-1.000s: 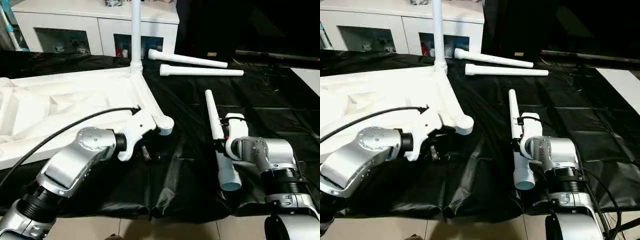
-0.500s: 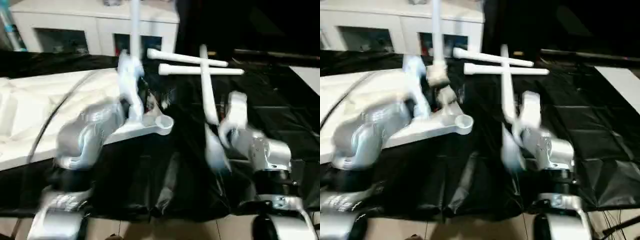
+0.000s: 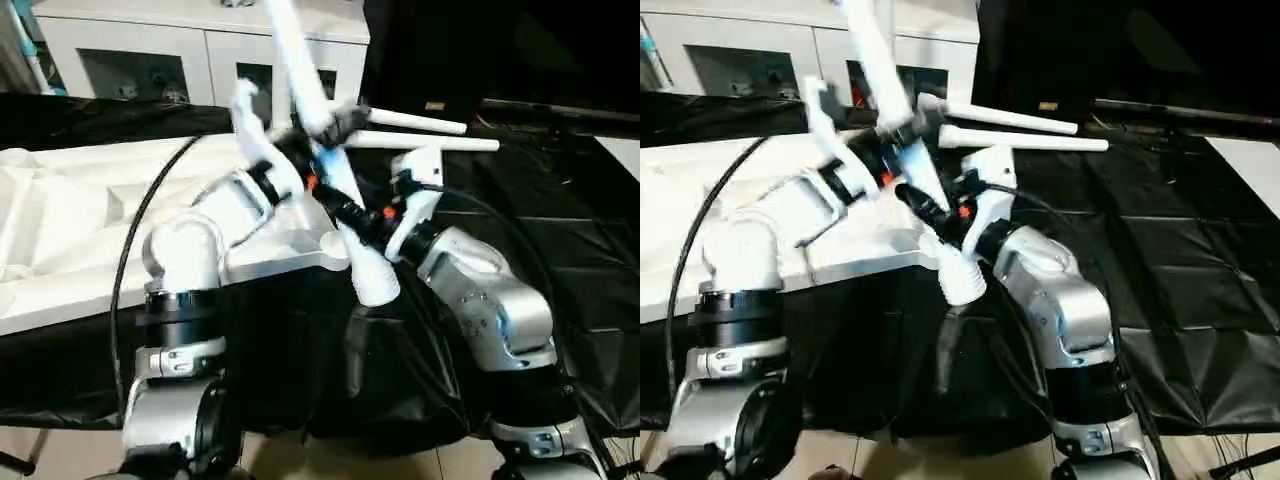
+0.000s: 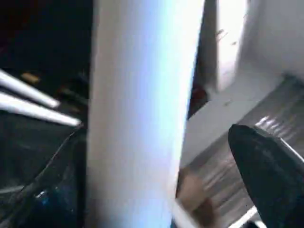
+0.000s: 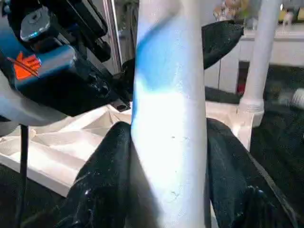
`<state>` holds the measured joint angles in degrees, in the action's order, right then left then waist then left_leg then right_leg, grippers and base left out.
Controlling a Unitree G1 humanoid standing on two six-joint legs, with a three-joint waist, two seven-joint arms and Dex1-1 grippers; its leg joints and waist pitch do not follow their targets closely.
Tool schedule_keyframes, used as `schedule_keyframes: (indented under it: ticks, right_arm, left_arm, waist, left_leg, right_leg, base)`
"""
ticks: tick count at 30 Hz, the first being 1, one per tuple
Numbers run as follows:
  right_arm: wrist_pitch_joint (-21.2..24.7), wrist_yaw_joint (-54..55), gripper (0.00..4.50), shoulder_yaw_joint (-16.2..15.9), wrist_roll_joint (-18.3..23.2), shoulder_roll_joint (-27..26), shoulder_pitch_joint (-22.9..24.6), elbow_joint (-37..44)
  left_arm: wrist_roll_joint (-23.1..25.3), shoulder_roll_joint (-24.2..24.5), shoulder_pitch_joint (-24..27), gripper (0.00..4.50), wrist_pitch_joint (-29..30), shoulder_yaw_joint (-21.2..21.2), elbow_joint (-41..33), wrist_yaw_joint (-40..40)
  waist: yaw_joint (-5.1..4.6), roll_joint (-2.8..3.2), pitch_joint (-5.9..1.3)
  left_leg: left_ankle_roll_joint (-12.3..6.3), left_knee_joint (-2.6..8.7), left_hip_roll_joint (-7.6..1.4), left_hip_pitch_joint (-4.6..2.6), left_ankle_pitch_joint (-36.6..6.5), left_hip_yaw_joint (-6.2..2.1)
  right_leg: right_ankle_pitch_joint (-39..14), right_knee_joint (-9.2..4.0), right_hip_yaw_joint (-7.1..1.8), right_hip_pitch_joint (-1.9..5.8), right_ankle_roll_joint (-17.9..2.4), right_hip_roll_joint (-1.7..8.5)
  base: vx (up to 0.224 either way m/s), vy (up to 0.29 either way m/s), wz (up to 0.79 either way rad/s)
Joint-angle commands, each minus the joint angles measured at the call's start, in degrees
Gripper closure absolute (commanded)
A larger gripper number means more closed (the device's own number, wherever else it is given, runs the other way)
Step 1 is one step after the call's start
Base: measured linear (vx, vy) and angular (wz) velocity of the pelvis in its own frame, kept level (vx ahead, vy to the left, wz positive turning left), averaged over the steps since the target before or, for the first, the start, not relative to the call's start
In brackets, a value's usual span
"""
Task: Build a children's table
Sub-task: Pick table leg
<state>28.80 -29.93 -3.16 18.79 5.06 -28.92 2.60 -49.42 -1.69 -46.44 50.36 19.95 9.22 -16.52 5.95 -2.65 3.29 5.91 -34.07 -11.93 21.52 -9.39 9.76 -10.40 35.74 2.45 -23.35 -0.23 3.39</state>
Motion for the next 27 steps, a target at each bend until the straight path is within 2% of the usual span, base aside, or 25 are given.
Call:
schedule_keyframes:
  ticks: [1, 4, 5, 7, 8, 9, 16, 19, 22, 23, 24, 27]
  right_arm:
    - [-0.7, -0.4, 2.75, -0.5, -0.3, 0.8, 0.6, 1.4]
    - [-1.2, -1.1, 2.75, -1.2, -0.3, 1.1, 0.7, 1.8]
    - [-1.6, -1.2, 2.75, -1.6, -0.6, 1.2, 0.8, 1.8]
    - [-1.8, -1.2, 2.75, -1.8, -0.8, 1.2, 0.9, 1.7]
    - [-2.1, -1.3, 2.75, -2.2, -1.2, 1.3, 1.0, 1.6]
    - [-2.2, -1.3, 2.75, -2.4, -1.3, 1.4, 1.0, 1.6]
    - [-2.5, -1.3, 2.76, -2.9, -1.6, 1.8, 1.3, 1.7]
    - [-2.6, -1.3, 2.76, -2.9, -1.7, 1.9, 1.2, 1.6]
    - [-2.8, -1.3, 2.76, -3.1, -1.7, 1.9, 1.0, 1.3]
    - [-2.8, -1.3, 2.76, -3.1, -1.7, 1.9, 1.0, 1.3]
    - [-2.9, -1.3, 2.76, -3.1, -1.6, 1.9, 1.0, 1.3]
    - [-2.8, -1.2, 2.76, -3.2, -1.7, 1.9, 1.0, 1.3]
  left_arm:
    - [-0.8, -0.3, -0.9, 0.0, 1.8, -0.9, -2.2, -1.0]
    - [1.0, -0.7, -1.1, 0.0, 0.5, -0.1, -0.8, 0.8]
    - [3.0, -0.3, -1.5, 0.0, -1.5, 0.3, 1.4, 2.9]
    - [3.8, 0.2, -1.6, 0.0, -2.3, 0.2, 2.2, 3.8]
    - [4.2, 1.0, -1.8, 0.19, -2.8, 0.1, 3.3, 5.0]
    - [4.4, 1.5, -1.8, 0.19, -2.8, 0.0, 3.6, 5.2]
    - [6.3, 3.6, -2.6, 0.73, -4.1, 0.0, 3.9, 4.8]
    - [6.2, 4.7, -3.5, 0.85, -4.8, 0.5, 4.8, 4.5]
    - [5.6, 5.8, -4.2, 1.14, -4.7, 0.1, 5.1, 3.2]
    - [5.5, 5.8, -4.2, 1.16, -4.6, 0.1, 5.1, 3.1]
    - [5.4, 5.8, -4.3, 1.43, -4.6, 0.2, 5.0, 3.1]
    - [4.5, 6.0, -4.7, 1.55, -3.8, 0.6, 4.7, 2.7]
  waist:
    - [0.04, -0.02, -4.0]
    - [-0.01, 0.09, -3.92]
    - [-0.04, -0.02, -3.94]
    - [0.01, -0.17, -3.95]
    - [-0.01, -0.13, -3.96]
    - [0.04, -0.09, -4.01]
    - [-0.09, -0.03, -4.08]
    - [-0.01, -0.01, -4.0]
    - [-0.03, -0.05, -3.98]
    - [-0.05, -0.05, -3.98]
    - [-0.01, -0.03, -3.98]
    - [-0.01, -0.05, -4.02]
  left_leg:
    - [0.03, 3.67, -0.37, -0.56, -10.0, 0.1]
    - [-0.04, 3.74, -0.39, -0.56, -10.2, 0.06]
    - [-0.02, 3.73, -0.34, -0.5, -10.4, 0.05]
    - [0.03, 3.77, -0.35, -0.5, -10.3, -0.01]
    - [0.13, 3.78, -0.29, -0.44, -10.1, -0.02]
    - [0.14, 3.77, -0.29, -0.52, -9.9, -0.04]
    - [-0.03, 3.7, -0.45, -0.59, -8.8, 0.01]
    - [0.05, 3.73, -0.41, -0.59, -9.2, 0.01]
    - [0.28, 3.74, -0.4, -0.63, -9.3, 0.02]
    - [0.33, 3.73, -0.43, -0.6, -9.2, 0.03]
    - [0.36, 3.72, -0.43, -0.63, -9.2, 0.04]
    - [0.36, 3.71, -0.44, -0.62, -8.9, 0.05]
  right_leg:
    - [-9.4, -4.18, -2.01, 3.22, -7.7, 3.15]
    - [-10.5, -4.36, -2.0, 3.18, -7.1, 3.15]
    - [-10.8, -4.43, -2.01, 3.25, -6.5, 3.08]
    - [-11.4, -4.49, -2.01, 3.29, -5.7, 3.16]
    - [-11.4, -4.46, -2.03, 3.26, -5.4, 3.11]
    - [-11.2, -4.42, -2.03, 3.21, -5.3, 3.12]
    - [-7.4, -3.97, -2.03, 3.24, -7.4, 3.19]
    - [-8.2, -4.07, -2.04, 3.23, -7.4, 3.24]
    - [-8.8, -4.04, -2.04, 3.19, -7.3, 3.27]
    - [-8.6, -4.01, -2.06, 3.18, -7.4, 3.27]
    - [-8.6, -4.01, -2.05, 3.18, -7.5, 3.27]
    - [-7.5, -3.87, -2.04, 3.22, -7.9, 3.26]
  base:
    - [0.0, 0.0, 0.0]
    - [0.0, 0.0, 0.0]
    - [0.0, 0.0, 0.0]
    - [0.0, 0.0, 0.0]
    - [0.0, 0.0, 0.0]
    - [0.0, 0.0, 0.0]
    - [0.0, 0.0, 0.0]
    - [0.0, 0.0, 0.0]
    - [0.0, 0.0, 0.0]
    - [0.0, 0.0, 0.0]
    - [0.0, 0.0, 0.0]
    - [0.0, 0.0, 0.0]
